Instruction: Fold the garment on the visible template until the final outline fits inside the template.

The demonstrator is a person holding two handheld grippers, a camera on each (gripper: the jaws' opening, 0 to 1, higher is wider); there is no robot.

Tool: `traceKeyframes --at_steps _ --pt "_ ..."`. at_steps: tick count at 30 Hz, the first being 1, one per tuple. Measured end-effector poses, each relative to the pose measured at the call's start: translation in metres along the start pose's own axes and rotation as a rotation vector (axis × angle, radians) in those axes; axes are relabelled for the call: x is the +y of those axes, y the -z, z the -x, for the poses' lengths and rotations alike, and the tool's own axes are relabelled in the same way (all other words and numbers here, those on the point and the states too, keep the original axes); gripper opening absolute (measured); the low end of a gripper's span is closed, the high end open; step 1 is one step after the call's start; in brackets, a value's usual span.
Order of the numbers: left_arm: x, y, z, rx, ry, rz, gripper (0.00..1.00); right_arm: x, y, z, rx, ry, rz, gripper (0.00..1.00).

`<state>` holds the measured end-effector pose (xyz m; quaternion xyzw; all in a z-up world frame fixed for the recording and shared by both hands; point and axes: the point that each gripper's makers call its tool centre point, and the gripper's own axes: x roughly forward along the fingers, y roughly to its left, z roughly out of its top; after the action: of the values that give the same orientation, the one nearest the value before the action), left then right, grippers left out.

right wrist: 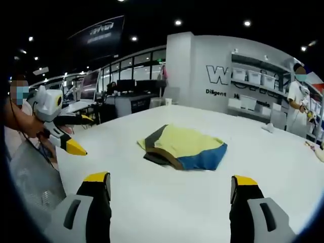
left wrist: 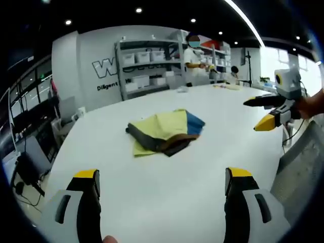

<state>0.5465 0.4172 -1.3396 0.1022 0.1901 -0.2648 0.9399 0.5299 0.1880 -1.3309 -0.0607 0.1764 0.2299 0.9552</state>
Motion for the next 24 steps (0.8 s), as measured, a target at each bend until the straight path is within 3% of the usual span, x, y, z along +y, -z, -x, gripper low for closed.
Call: traceKeyframes --at_steps 24 --pt "-0.0007 -0.0005 0.0 0.004 0.003 0.013 0.99 -0.0054 0.0004 -0.0017 0.01 -0.009 0.018 0.97"
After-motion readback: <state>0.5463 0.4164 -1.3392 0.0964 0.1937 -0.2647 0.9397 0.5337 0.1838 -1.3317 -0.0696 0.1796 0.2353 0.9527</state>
